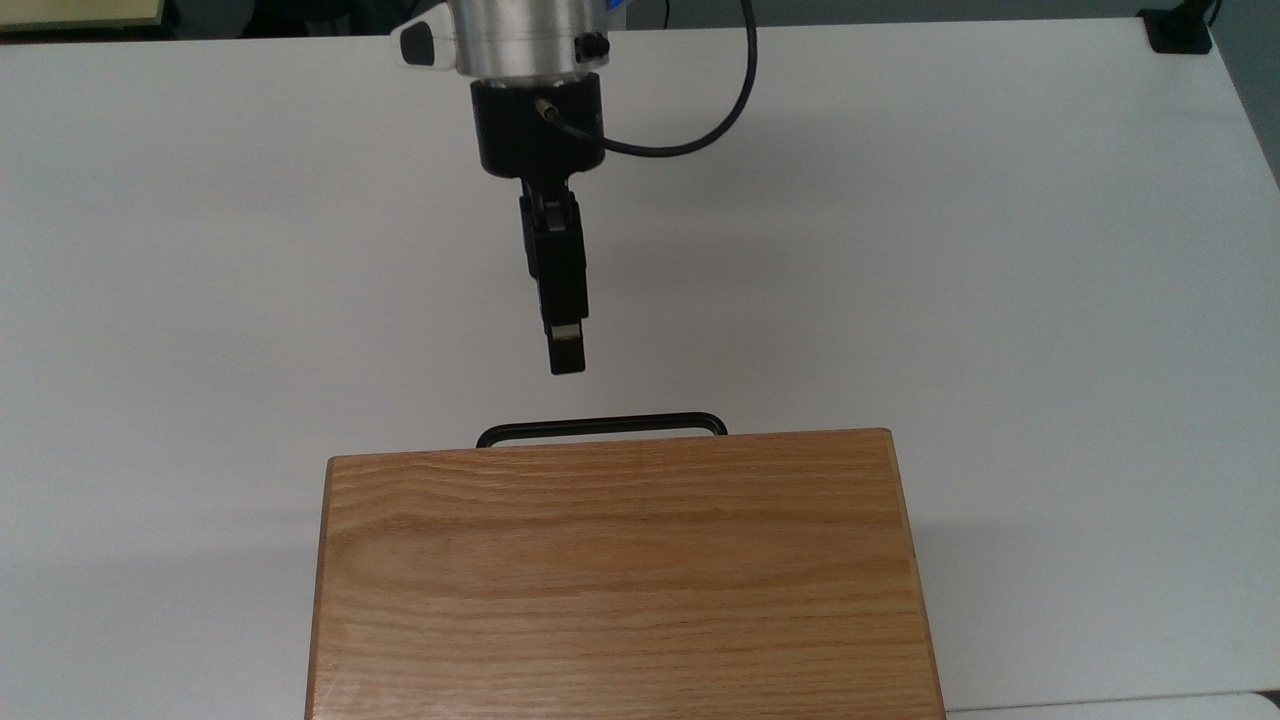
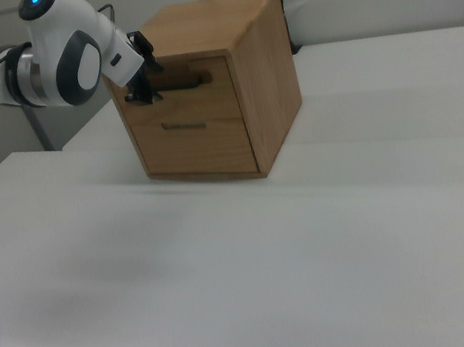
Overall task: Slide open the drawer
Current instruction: 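Move the gripper down toward the black handle of the upper drawer, then close the gripper on the black drawer handle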
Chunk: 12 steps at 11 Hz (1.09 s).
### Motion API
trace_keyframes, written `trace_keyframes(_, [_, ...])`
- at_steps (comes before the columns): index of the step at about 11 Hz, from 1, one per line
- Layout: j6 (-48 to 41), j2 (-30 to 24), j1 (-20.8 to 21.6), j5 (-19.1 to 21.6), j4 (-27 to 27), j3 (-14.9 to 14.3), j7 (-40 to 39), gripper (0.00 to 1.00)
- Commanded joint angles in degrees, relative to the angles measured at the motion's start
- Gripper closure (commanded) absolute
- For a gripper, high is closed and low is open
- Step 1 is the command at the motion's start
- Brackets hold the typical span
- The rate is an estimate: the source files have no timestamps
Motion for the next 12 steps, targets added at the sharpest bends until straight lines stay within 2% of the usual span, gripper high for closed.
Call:
trace_keyframes(1, [1.12, 6.30, 1.65, -4.44, 6.67, -1.16, 5.64, 0.41])
trace_keyframes(4, [1.92, 10.26, 2.18, -10.34, 9.13, -1.16, 9.70, 0.47])
trace_keyframes(5, [1.92, 11.06, 2.18, -11.13, 9.75, -1.16, 9.70, 0.56])
trace_keyframes(7, [1.92, 11.15, 2.18, -11.32, 9.76, -1.07, 9.53, 0.94])
trace_keyframes(9, [1.74, 8.62, 2.36, -11.49, 8.62, -0.98, 8.83, 1.00])
trace_keyframes(12, [1.83, -0.94, 2.45, -11.06, -4.52, -0.81, 5.24, 1.00])
